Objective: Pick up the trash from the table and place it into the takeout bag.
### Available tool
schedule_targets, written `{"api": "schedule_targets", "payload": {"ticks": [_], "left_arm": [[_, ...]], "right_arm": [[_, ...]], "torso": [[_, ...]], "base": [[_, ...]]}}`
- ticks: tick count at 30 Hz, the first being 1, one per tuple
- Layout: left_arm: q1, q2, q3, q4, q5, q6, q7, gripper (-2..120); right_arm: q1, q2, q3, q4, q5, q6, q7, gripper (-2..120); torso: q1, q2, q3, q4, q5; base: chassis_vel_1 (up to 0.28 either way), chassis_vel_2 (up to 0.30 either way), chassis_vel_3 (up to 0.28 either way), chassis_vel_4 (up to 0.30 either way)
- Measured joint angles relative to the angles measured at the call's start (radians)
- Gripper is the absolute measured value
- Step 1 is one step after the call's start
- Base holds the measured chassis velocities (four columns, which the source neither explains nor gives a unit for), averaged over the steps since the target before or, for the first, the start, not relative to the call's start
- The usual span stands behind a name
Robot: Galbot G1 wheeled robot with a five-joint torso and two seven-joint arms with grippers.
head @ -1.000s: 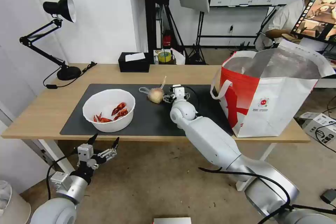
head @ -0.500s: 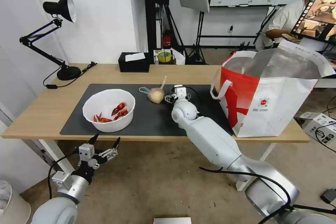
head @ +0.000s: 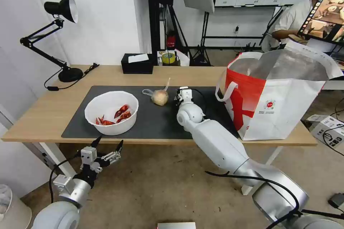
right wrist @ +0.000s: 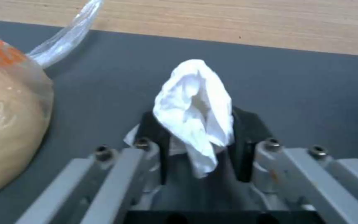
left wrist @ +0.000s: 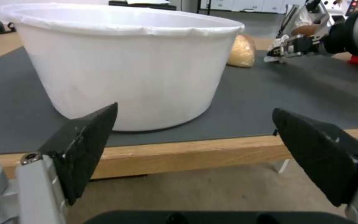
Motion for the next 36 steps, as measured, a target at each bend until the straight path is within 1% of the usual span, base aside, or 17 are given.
{"api": "schedule_targets", "payload": {"ticks": [2,3,4,5,7,8,14,15,17,18,22,23,25,27,29,33,36], "left_arm": [[-0.001,0.0,0.003,0.0,0.0,0.0,0.0,100],[-0.001,0.0,0.003,0.0,0.0,0.0,0.0,100],[-0.002,0.0,0.004,0.0,0.0,0.0,0.0,100],[-0.003,0.0,0.005,0.0,0.0,0.0,0.0,100],[-0.003,0.0,0.006,0.0,0.0,0.0,-0.001,100],[-0.003,0.0,0.007,0.0,0.0,0.0,-0.001,100],[-0.003,0.0,0.008,-0.003,0.0,0.0,-0.002,100],[-0.003,0.0,0.008,-0.003,0.0,0.0,-0.002,100],[-0.002,0.0,0.007,-0.004,0.0,0.0,-0.003,100],[-0.002,0.0,0.007,-0.004,0.0,0.0,-0.003,100],[0.002,-0.006,0.006,-0.005,0.001,-0.001,-0.004,100],[0.002,-0.006,0.006,-0.005,0.001,-0.001,-0.004,100],[0.004,-0.011,0.008,-0.006,0.004,-0.001,-0.005,100],[0.005,-0.012,0.009,-0.006,0.005,-0.001,-0.005,100],[0.008,-0.015,0.009,-0.008,0.007,-0.002,-0.006,100],[0.009,-0.017,0.009,-0.009,0.008,-0.002,-0.006,100],[0.014,-0.023,0.008,-0.011,0.011,-0.006,-0.006,100]], "right_arm": [[-0.003,-0.003,0.001,0.003,-0.001,0.003,0.001,14],[-0.003,-0.003,0.001,0.003,-0.001,0.003,0.001,14],[-0.004,-0.004,0.001,0.004,-0.002,0.004,0.001,11],[-0.008,-0.007,0.002,0.01,-0.006,0.012,0.001,4],[-0.009,-0.009,0.002,0.012,-0.007,0.015,0.001,3],[-0.013,-0.013,0.002,0.021,-0.013,0.021,0.002,0],[-0.044,-0.069,0.002,0.117,-0.059,0.072,0.002,0],[-0.044,-0.069,0.002,0.117,-0.059,0.072,0.002,0],[-0.061,-0.1,-0.001,0.181,-0.074,0.087,0.002,0],[-0.061,-0.1,-0.001,0.181,-0.074,0.087,0.002,0],[-0.098,-0.152,-0.01,0.291,-0.121,0.119,0.001,0],[-0.098,-0.152,-0.01,0.291,-0.121,0.119,0.001,0],[-0.128,-0.181,-0.011,0.349,-0.175,0.147,-0.006,0],[-0.135,-0.187,-0.011,0.359,-0.191,0.156,-0.009,0],[-0.171,-0.211,0.001,0.403,-0.3,0.213,-0.034,0],[-0.188,-0.22,0.012,0.425,-0.346,0.248,-0.046,0],[-0.216,-0.237,0.032,0.481,-0.418,0.311,-0.054,0]], "torso": [[0.0,0.0,0.0,0.0,0.0],[0.0,0.0,0.0,0.0,0.0],[0.0,0.0,0.0,0.0,0.0],[0.0,0.0,0.0,0.0,0.0],[0.0,0.0,0.0,0.0,0.0],[0.0,0.0,0.0,0.0001,0.0],[0.0,0.0,0.0,0.0001,0.0],[0.0,0.0,0.0,0.0001,0.0],[0.0,0.0,0.0,-0.0001,0.0001],[0.0,0.0,0.0,-0.0001,0.0001],[0.0,0.0,0.0,0.0,0.0001],[0.0,0.0,0.0,0.0,0.0001],[0.0,0.0,0.0,-0.0001,0.0001],[0.0,0.0,0.0,-0.0001,0.0001],[0.0,0.0,0.0,0.0,0.0002],[0.0,0.0,0.0,-0.0001,0.0002],[0.0,0.0,0.0,0.0,0.0001]], "base": [[0.0,0.0,0.0,0.0],[0.0,0.0,0.0,0.0],[0.0,0.0,0.0,0.0],[0.0,0.0,0.0,0.0],[0.0,0.0,0.0,0.0],[0.0,0.0,0.0,0.0],[0.0,0.0,0.0,0.0],[0.0,0.0,0.0,0.0],[0.0,0.0,0.0,0.0],[0.0,0.0,0.0,0.0],[0.0,0.0,0.0,0.0],[0.0,0.0,0.0,0.0],[0.0,0.0,0.0,0.0],[0.0,0.0,0.0,0.0],[0.0,0.0,0.0,0.0],[0.0,0.0,0.0,0.0],[0.0,0.0,0.0,0.0]]}}
